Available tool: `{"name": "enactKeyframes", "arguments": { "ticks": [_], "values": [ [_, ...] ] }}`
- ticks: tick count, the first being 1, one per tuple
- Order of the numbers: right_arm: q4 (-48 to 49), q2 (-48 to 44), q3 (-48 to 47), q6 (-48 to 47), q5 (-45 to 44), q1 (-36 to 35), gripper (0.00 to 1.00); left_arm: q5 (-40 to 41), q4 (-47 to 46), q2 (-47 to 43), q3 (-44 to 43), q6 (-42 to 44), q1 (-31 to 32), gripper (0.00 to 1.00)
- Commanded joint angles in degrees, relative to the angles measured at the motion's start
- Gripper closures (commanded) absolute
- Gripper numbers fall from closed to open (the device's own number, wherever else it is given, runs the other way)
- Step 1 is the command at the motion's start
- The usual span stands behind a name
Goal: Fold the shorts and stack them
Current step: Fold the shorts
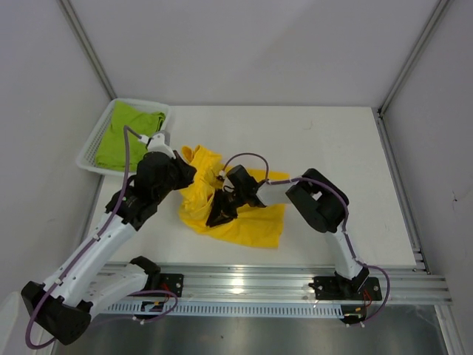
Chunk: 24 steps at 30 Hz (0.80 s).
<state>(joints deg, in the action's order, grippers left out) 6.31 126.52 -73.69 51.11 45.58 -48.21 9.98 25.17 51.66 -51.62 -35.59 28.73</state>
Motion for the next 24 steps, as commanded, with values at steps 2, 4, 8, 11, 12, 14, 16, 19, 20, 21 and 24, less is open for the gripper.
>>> {"name": "enactKeyframes", "arguments": {
  "ticks": [2,4,8,11,12,14,16,19,20,21,24],
  "values": [
    [1.6,-9.0,5.0,1.3,-7.8,2.1,0.73,2.7,1.1,0.9,-4.4,-0.3,0.5,0.94],
    [5.5,-11.9,8.6,3.2,-8.1,2.8,0.68,3.5,1.8,1.5,-5.7,0.7,0.6,0.93],
    [4.0,-17.8,9.6,1.3,-10.0,4.1,0.55,5.4,3.0,1.6,-7.9,1.8,0.6,0.93],
    [0.0,-21.2,10.3,-1.4,-12.0,5.4,0.50,6.2,3.8,2.1,-8.8,2.5,0.6,0.93],
    [-1.0,-23.8,10.7,-2.3,-12.6,5.8,0.49,6.2,3.9,2.2,-8.7,2.5,0.6,0.93],
    [-5.8,-26.7,11.5,-4.3,-15.2,7.2,0.48,5.8,3.8,2.5,-8.7,2.5,0.6,0.92],
    [-14.2,-31.1,11.9,-8.3,-19.9,9.3,0.48,5.3,3.7,2.7,-8.8,2.5,0.5,0.92],
    [-20.6,-36.3,14.0,-12.3,-23.6,13.9,0.48,4.9,3.7,3.4,-8.8,2.6,0.6,0.92],
    [-21.8,-37.6,16.3,-13.0,-24.0,15.3,0.48,4.9,3.7,3.5,-8.8,2.7,0.7,0.93],
    [-22.7,-38.8,17.4,-14.5,-24.5,16.8,0.48,4.9,3.6,3.5,-8.7,2.7,0.7,0.92],
    [-26.4,-42.8,21.9,-16.6,-27.1,21.9,0.47,4.6,3.7,3.8,-8.8,2.7,0.7,0.92]
  ]
}}
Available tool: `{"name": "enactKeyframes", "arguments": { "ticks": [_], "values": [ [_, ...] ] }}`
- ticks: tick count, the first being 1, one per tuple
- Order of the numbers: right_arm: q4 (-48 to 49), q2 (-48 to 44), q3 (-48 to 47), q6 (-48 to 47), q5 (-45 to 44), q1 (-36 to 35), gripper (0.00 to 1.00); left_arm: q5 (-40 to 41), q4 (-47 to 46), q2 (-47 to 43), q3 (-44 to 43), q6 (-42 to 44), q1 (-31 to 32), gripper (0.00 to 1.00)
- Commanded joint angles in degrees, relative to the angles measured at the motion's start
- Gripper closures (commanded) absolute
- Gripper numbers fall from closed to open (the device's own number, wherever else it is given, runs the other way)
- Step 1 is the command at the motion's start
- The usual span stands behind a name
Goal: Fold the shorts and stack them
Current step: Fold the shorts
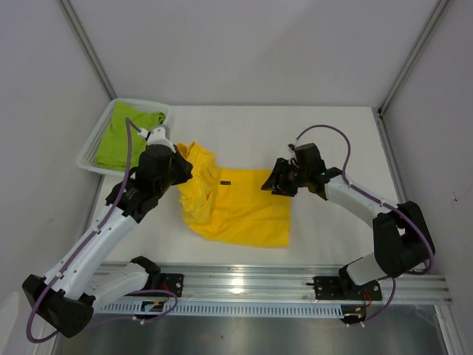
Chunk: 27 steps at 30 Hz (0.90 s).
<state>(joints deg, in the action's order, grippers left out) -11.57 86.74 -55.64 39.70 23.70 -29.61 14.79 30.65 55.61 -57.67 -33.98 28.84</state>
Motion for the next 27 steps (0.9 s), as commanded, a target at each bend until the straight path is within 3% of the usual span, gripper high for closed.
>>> {"name": "enactKeyframes", "arguments": {
  "ticks": [1,7,16,23,27],
  "values": [
    [-9.8,-4.5,4.8,-6.3,-6.3,4.4,0.47,-0.3,-1.8,-0.2,-2.8,1.2,0.7,0.92],
    [-11.5,-6.8,10.0,-7.9,-11.7,7.3,0.44,4.6,1.0,3.8,-7.1,2.2,5.8,0.92],
    [-8.1,-3.5,13.3,-7.8,-11.8,8.0,0.45,14.9,4.6,10.8,-13.2,0.6,17.5,0.92],
    [-5.4,-0.6,15.3,-7.4,-11.0,7.9,0.50,24.2,10.8,24.4,-25.0,-2.1,29.4,0.92],
    [-4.5,-0.4,16.3,-7.1,-11.2,8.0,0.50,22.9,14.9,35.5,-31.9,-5.5,32.2,0.90]
  ]
}}
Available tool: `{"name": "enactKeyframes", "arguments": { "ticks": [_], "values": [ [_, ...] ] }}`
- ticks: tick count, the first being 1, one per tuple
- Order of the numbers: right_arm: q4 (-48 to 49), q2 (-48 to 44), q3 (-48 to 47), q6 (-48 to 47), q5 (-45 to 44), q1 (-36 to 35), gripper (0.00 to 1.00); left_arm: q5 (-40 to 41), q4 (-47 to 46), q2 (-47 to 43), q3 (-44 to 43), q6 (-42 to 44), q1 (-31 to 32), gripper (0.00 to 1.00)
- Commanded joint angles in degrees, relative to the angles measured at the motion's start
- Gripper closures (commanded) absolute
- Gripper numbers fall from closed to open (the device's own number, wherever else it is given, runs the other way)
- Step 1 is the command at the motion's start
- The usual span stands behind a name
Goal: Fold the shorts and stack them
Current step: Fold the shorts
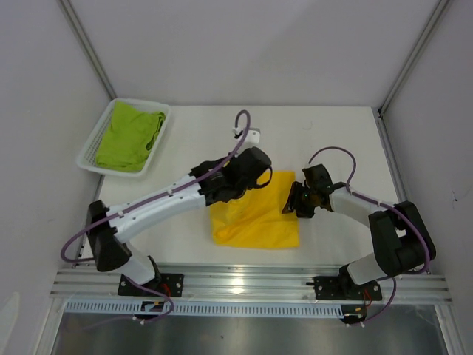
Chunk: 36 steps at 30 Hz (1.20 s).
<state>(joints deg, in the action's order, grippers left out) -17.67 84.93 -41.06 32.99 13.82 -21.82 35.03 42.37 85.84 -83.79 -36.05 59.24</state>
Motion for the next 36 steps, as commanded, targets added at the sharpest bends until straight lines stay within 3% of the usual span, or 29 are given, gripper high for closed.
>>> {"name": "enactKeyframes", "arguments": {
  "ticks": [1,5,15,20,22,25,26,27,30,34,36],
  "values": [
    [1.8,1.4,1.9,-0.2,-1.3,0.2,0.50,2.7,3.9,7.2,-8.3,-3.7,3.0,0.90],
    [1.9,1.4,2.5,0.0,-1.7,0.1,0.50,4.1,8.6,16.1,-17.7,-5.6,5.3,0.89],
    [3.0,3.6,2.7,0.0,-1.1,0.6,0.51,5.3,6.5,23.9,-22.2,-7.4,10.2,0.88],
    [3.3,4.6,2.6,0.0,-0.8,0.9,0.51,4.3,2.2,24.9,-20.3,-8.4,11.9,0.88],
    [3.2,4.7,2.7,-0.1,-0.9,1.2,0.51,3.5,1.0,24.8,-19.7,-8.1,12.4,0.79],
    [2.7,4.5,2.7,-0.5,-1.1,1.6,0.51,0.9,-2.8,24.1,-18.2,-6.9,13.1,0.40],
    [2.5,4.5,2.6,-0.6,-1.3,2.0,0.51,-1.1,-3.9,23.6,-17.0,-6.6,13.2,0.12],
    [1.8,4.3,2.4,-0.6,-1.4,2.1,0.51,-2.1,-5.9,22.5,-15.8,-6.4,13.2,0.01],
    [-0.1,3.1,2.2,-0.9,-3.1,2.9,0.49,-5.4,-8.8,20.2,-12.8,-4.8,13.1,0.01],
    [-1.9,1.1,2.1,-1.3,-4.2,4.8,0.48,-13.4,-14.9,11.6,-6.3,-4.3,9.0,0.01],
    [-3.2,-0.5,1.9,-1.7,-5.0,5.7,0.46,-13.4,-15.4,8.4,-1.8,-4.0,7.0,0.01]
  ]
}}
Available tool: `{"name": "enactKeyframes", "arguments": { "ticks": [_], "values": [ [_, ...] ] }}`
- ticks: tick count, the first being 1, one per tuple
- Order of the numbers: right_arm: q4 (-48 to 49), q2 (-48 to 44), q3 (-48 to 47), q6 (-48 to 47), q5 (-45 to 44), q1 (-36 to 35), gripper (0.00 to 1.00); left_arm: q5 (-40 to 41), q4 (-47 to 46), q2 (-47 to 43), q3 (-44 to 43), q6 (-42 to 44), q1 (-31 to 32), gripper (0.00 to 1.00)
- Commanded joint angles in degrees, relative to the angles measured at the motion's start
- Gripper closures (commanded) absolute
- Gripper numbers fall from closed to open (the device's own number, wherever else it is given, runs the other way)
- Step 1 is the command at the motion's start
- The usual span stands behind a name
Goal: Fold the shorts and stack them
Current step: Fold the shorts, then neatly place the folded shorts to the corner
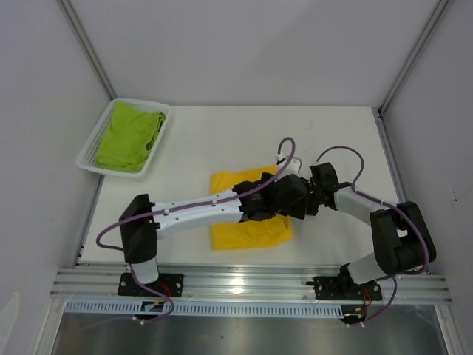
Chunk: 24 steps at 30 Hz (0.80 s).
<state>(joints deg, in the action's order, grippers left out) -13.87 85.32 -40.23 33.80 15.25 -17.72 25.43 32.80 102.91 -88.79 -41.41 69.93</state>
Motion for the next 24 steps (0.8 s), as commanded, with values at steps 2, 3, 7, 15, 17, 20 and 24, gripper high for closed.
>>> {"name": "enactKeyframes", "arguments": {
  "ticks": [2,3,7,15,17,20,24],
  "values": [
    [-8.5,-2.1,0.6,-2.7,-7.5,2.2,0.44,-2.4,-4.8,-13.2,5.9,1.8,-5.1,0.01],
    [-9.1,-3.0,0.2,-3.1,-8.0,2.8,0.43,-2.2,-4.9,-14.8,7.0,1.8,-5.8,0.01],
    [-11.5,-5.3,-2.2,-3.7,-9.3,4.3,0.41,-4.7,-6.6,-23.0,16.4,1.9,-11.1,0.01],
    [-9.9,-14.6,-3.7,-3.6,1.1,5.7,0.01,-8.7,-7.2,-32.2,28.0,4.3,-19.4,0.01],
    [-7.9,-17.3,-3.4,-2.8,5.7,6.0,0.01,-9.0,-7.9,-32.7,31.4,4.7,-20.1,0.01],
    [-4.2,-16.7,-2.6,-2.3,14.4,6.2,0.00,-9.2,-9.3,-32.3,34.7,5.4,-20.7,0.01],
    [2.3,-12.8,0.0,-0.7,21.8,5.9,0.00,-8.4,-10.1,-30.1,37.0,5.6,-20.7,0.01]
  ]
}}
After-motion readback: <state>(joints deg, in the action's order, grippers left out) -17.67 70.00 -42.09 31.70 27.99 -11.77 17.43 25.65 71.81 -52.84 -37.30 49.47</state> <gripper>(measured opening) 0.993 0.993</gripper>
